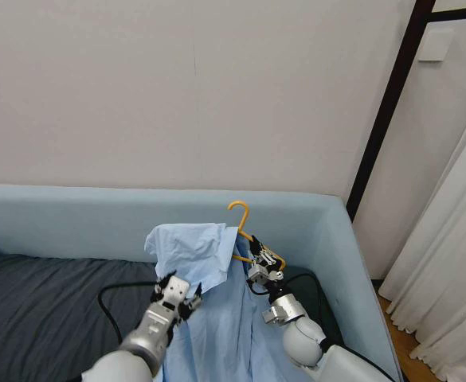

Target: Pick up the clothes from the sofa and hang them on the clothes hanger.

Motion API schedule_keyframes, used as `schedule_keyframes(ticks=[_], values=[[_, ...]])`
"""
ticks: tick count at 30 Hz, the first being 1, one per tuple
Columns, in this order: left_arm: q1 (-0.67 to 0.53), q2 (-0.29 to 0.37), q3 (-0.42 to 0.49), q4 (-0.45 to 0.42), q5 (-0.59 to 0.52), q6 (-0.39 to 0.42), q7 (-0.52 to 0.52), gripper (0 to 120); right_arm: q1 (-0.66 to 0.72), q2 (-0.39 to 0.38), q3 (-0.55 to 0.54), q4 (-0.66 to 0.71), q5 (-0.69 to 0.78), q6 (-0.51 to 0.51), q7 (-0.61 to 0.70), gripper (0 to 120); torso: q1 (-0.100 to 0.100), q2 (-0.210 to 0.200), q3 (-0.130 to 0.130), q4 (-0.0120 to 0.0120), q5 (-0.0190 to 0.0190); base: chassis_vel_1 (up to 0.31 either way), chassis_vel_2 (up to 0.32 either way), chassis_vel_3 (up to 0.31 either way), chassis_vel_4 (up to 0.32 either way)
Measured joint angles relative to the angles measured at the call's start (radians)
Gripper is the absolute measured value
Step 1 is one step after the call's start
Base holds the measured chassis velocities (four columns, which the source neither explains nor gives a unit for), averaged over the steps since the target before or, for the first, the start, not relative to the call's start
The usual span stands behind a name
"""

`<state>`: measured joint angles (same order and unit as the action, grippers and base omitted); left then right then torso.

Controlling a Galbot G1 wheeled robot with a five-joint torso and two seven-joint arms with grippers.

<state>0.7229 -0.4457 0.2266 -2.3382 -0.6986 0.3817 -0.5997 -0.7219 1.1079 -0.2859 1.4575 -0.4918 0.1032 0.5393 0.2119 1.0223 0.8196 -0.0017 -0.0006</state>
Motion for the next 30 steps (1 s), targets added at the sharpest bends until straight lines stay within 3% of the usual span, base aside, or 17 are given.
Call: schedule_keyframes(ticks=[4, 5, 8, 14, 17, 18, 21, 23, 26, 30], values=[[-0.145, 0.139, -0.004, 0.083, -0.027, -0.169, 0.233, 100, 0.013, 0.007, 0.002, -0.028, -0.026, 0.022, 0.006, 5, 0.0, 0.0, 0.0, 0.0004, -0.0002, 0.0, 0.0, 0.0, 0.0], [-0.145, 0.139, -0.004, 0.083, -0.027, -0.169, 0.233, 100, 0.013, 0.007, 0.002, -0.028, -0.026, 0.022, 0.006, 5, 0.0, 0.0, 0.0, 0.0004, -0.0002, 0.0, 0.0, 0.0, 0.0], [-0.234, 0.19, 0.0, 0.151, -0.084, -0.24, 0.35, 100, 0.033, 0.019, -0.003, -0.041, -0.049, 0.038, 0.008, 5, 0.0, 0.0, 0.0, 0.0006, -0.0004, 0.0, 0.0, 0.0, 0.0], [-0.334, 0.225, 0.022, 0.267, -0.182, -0.308, 0.547, 100, 0.068, 0.041, -0.027, -0.06, -0.078, 0.059, 0.009, 5, 0.0, 0.0, 0.0, 0.0004, -0.0006, 0.0, 0.0, 0.0, 0.0], [-0.449, 0.214, 0.08, 0.383, -0.255, -0.311, 0.713, 100, 0.071, 0.041, -0.029, -0.046, -0.091, 0.062, 0.011, 5, 0.0, 0.0, 0.0, 0.0008, -0.0003, 0.0, 0.0, 0.0, 0.0], [-0.449, 0.214, 0.08, 0.383, -0.255, -0.311, 0.713, 100, 0.071, 0.041, -0.029, -0.046, -0.091, 0.062, 0.011, 5, 0.0, 0.0, 0.0, 0.0008, -0.0003, 0.0, 0.0, 0.0, 0.0], [-0.497, 0.182, 0.121, 0.455, -0.291, -0.303, 0.853, 100, 0.055, 0.03, -0.019, -0.028, -0.099, 0.061, 0.012, 5, 0.0, 0.0, 0.0, 0.0002, -0.0004, 0.0, 0.0, 0.0, 0.0], [-0.507, 0.174, 0.134, 0.472, -0.293, -0.304, 0.893, 100, 0.05, 0.028, -0.017, -0.022, -0.1, 0.059, 0.012, 5, 0.0, 0.0, 0.0, 0.0001, -0.0004, 0.0, 0.0, 0.0, 0.0], [-0.581, 0.134, 0.214, 0.569, -0.267, -0.332, 1.05, 100, 0.035, 0.014, -0.012, -0.004, -0.112, 0.056, 0.012, 5, 0.0, 0.0, 0.0, 0.0002, -0.0003, 0.0, 0.0, 0.0, 0.0], [-0.641, 0.103, 0.277, 0.631, -0.256, -0.35, 1.115, 100, 0.032, 0.004, -0.009, 0.005, -0.122, 0.06, 0.012, 5, 0.0, 0.0, 0.0, 0.0005, -0.0004, 0.0, 0.0, 0.0, 0.0]])
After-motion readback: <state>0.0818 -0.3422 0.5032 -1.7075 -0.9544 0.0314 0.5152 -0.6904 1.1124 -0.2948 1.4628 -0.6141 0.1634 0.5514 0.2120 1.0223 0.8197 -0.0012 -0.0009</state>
